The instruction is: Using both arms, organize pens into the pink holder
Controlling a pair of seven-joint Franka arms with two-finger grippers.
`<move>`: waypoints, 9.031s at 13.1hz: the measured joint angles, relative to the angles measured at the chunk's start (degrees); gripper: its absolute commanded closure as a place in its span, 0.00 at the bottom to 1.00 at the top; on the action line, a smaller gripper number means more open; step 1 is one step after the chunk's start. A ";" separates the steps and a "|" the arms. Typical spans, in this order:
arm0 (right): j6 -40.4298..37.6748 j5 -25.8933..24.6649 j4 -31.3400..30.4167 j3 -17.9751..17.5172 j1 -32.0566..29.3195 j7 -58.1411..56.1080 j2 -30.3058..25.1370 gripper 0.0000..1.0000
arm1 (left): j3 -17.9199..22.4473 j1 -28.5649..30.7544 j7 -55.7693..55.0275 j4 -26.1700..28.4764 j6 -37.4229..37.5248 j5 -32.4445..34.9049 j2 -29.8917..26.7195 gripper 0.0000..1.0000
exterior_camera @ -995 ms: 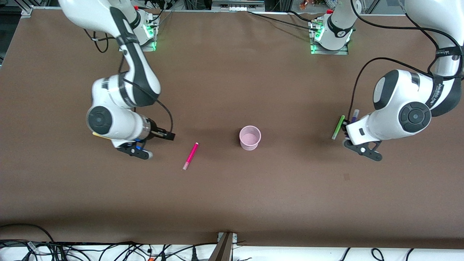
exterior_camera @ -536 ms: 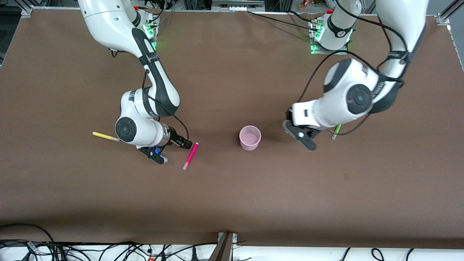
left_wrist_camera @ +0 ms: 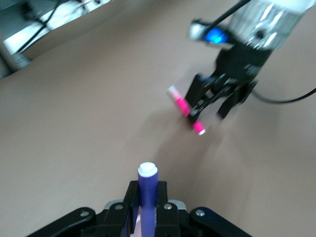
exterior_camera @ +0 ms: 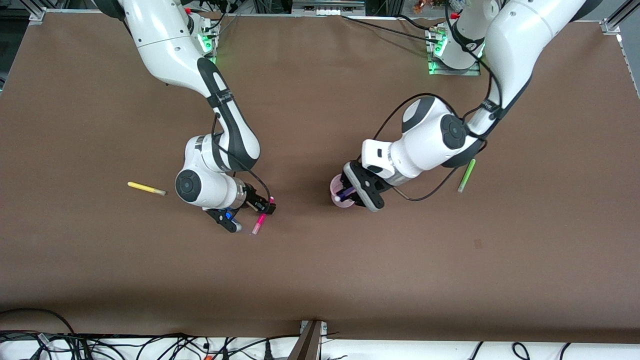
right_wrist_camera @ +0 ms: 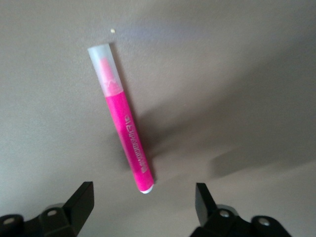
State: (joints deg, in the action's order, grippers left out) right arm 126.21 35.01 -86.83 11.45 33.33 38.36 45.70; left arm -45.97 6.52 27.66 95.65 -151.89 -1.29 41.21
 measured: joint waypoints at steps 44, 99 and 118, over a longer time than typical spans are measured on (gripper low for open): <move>-5.16 50.23 16.80 -9.19 0.38 25.22 1.91 1.00 | 7.78 22.65 -8.38 -23.33 73.36 17.29 -23.86 0.00; -40.92 -25.41 -2.91 16.71 3.10 -22.91 -41.97 0.00 | 41.23 -3.56 -23.17 1.86 56.81 1.59 -43.66 0.00; -33.41 -32.93 -4.63 15.01 3.28 -25.40 -42.29 0.00 | 40.71 -3.60 -23.19 1.74 56.86 1.59 -43.66 0.00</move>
State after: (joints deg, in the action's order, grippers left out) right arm 92.79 2.08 -91.46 26.46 36.62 12.96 3.41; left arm -5.26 2.92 4.46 97.39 -95.03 0.30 -2.45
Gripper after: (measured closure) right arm 0.000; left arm 0.000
